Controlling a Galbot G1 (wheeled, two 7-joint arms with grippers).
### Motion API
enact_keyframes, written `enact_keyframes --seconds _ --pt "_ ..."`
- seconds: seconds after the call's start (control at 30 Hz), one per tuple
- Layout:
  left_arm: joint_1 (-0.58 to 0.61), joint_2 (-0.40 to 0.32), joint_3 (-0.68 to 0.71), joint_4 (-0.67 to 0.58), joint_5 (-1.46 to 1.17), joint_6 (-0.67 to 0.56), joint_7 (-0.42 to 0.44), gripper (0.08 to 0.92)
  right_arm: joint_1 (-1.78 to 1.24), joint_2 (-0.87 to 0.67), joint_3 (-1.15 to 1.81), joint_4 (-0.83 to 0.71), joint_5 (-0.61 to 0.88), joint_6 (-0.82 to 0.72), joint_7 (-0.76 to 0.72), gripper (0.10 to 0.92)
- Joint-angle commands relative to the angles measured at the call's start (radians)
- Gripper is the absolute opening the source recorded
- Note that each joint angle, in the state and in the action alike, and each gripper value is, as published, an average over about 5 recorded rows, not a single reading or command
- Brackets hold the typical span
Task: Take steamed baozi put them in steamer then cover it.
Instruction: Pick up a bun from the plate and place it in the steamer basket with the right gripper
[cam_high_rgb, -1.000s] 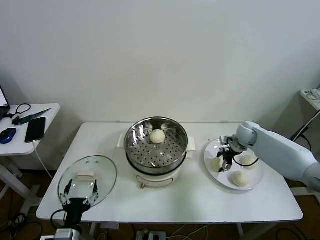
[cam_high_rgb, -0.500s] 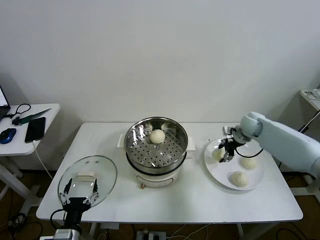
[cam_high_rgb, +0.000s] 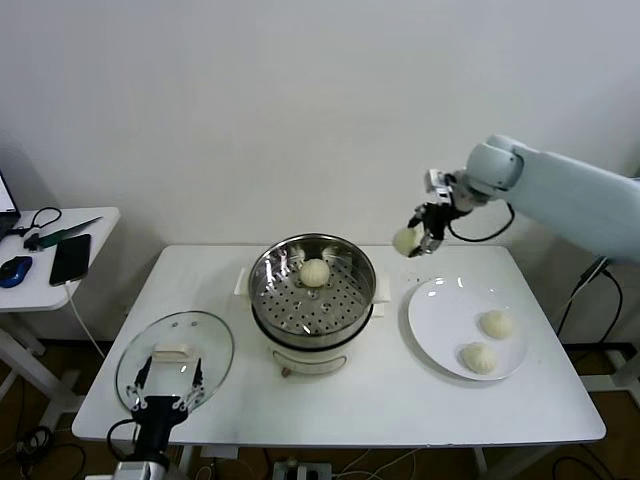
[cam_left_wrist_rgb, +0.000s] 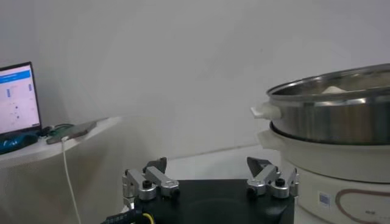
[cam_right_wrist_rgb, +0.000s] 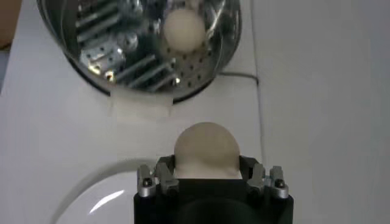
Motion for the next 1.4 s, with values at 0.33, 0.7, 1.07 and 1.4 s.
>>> enact_keyframes --seconds 0.33,0.7,1.07,1.4 --pt "0.005 0.009 0.02 -0.004 0.019 -0.004 0.004 0.823 0.025 0.413 -0.143 -0.03 0.238 -0.082 0.11 0.685" --pt "0.0 -0.001 0.017 -0.002 0.021 -0.007 0.004 0.823 -0.099 0.501 -0.147 -0.08 0.211 -0.088 0.145 0.685" --pt "0.007 -0.004 0.007 0.004 0.014 -0.013 0.003 0.823 -0.179 0.511 -0.13 -0.114 0.177 -0.093 0.168 0.688" --pt "0.003 -0.012 0.012 0.006 0.018 -0.012 0.003 0.823 -0.193 0.505 -0.117 -0.122 0.155 -0.108 0.184 0.719"
